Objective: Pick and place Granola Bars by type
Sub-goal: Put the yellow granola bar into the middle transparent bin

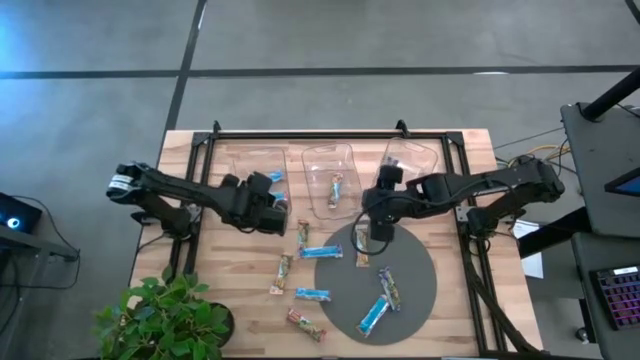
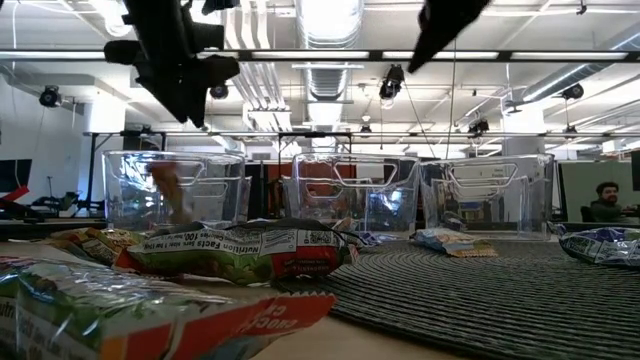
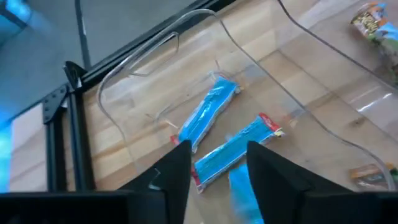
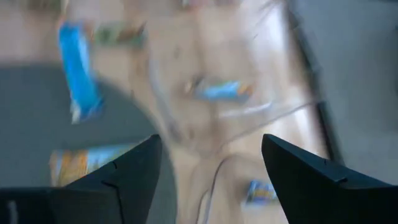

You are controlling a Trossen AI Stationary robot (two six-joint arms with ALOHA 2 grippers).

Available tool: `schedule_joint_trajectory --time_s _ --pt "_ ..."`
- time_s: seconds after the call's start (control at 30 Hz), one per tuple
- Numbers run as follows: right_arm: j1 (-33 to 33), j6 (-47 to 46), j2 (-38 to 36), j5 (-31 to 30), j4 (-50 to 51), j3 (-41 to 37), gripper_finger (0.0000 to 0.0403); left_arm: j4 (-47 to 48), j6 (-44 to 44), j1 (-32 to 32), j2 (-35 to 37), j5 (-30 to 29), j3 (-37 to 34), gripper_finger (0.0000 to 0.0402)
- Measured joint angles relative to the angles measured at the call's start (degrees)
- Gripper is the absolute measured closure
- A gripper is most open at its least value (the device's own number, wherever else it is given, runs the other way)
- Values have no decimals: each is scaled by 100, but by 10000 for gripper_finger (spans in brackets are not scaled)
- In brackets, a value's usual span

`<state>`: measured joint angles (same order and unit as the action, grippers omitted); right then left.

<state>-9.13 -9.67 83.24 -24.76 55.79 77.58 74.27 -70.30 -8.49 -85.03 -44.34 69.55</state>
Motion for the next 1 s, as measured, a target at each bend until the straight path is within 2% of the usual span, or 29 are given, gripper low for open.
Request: schedule_joint_trajectory --time_s 0.1,0.23,0.3,0.4,0.53,0.67,0.83,1.0 --pt "2 -16 -30 898 433 -159 132 60 229 -185 -19 16 236 245" --pt "47 -603 -7 2398 487 -590 134 23 435 -550 20 186 712 242" --pt "-35 -602 47 2662 176 -881 138 -36 497 -773 30 167 963 241" --pt "-357 277 193 2322 -391 -1315 146 -283 937 -1161 33 128 1241 241" --pt "-808 2663 422 1636 -889 -1743 155 -689 1521 -1626 33 134 1453 241" --pt "-1023 4317 690 966 -1416 -1944 155 -923 1371 -1928 33 129 1549 241" --pt "-912 5292 1134 1249 -1887 -1823 154 -1131 873 -2162 33 126 1553 241" --pt "-696 5574 1731 1485 -1888 -1420 154 -1223 518 -2279 20 127 1553 241"
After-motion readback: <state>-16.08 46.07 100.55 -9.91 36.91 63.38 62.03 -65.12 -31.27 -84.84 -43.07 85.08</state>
